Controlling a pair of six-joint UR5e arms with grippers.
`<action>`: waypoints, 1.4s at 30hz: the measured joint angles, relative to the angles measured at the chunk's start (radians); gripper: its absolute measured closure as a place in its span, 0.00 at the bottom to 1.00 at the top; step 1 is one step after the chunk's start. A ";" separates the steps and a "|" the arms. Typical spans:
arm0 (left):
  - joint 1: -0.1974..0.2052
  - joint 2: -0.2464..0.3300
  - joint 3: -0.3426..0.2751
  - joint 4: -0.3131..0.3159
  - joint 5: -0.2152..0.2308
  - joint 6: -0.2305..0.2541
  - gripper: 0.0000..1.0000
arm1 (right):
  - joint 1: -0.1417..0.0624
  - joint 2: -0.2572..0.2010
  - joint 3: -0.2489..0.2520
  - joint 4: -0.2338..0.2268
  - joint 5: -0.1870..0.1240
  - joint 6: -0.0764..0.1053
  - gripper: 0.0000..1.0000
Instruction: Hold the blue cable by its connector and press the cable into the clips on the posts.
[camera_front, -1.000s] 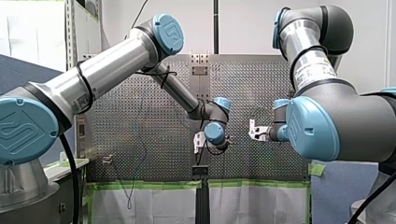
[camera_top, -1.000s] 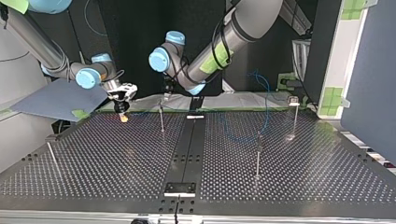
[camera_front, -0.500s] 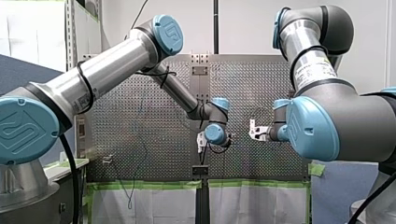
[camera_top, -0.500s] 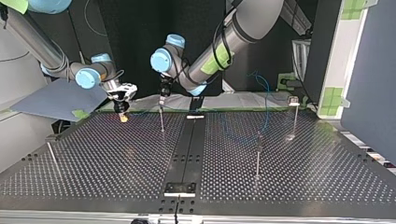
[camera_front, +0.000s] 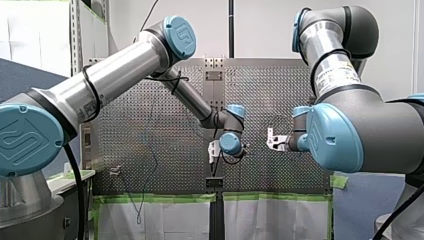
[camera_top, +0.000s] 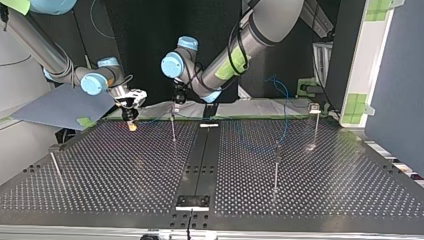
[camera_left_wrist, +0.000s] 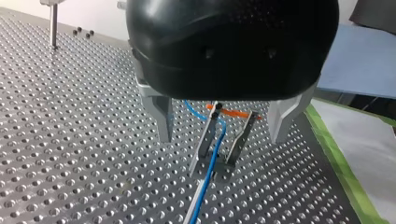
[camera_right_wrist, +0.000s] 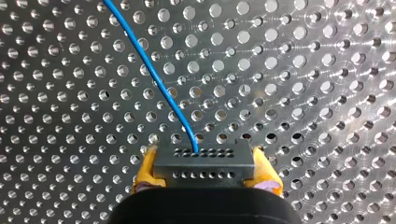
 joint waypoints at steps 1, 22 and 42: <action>0.000 0.000 0.000 -0.002 -0.003 0.001 0.00 | 0.000 0.000 0.000 0.000 0.000 0.000 1.00; 0.000 0.000 0.000 -0.006 -0.004 -0.003 0.00 | -0.001 0.000 0.000 0.002 0.000 -0.001 1.00; -0.112 0.121 -0.100 0.017 -0.069 -0.036 0.00 | -0.002 0.000 0.000 0.005 0.000 -0.001 1.00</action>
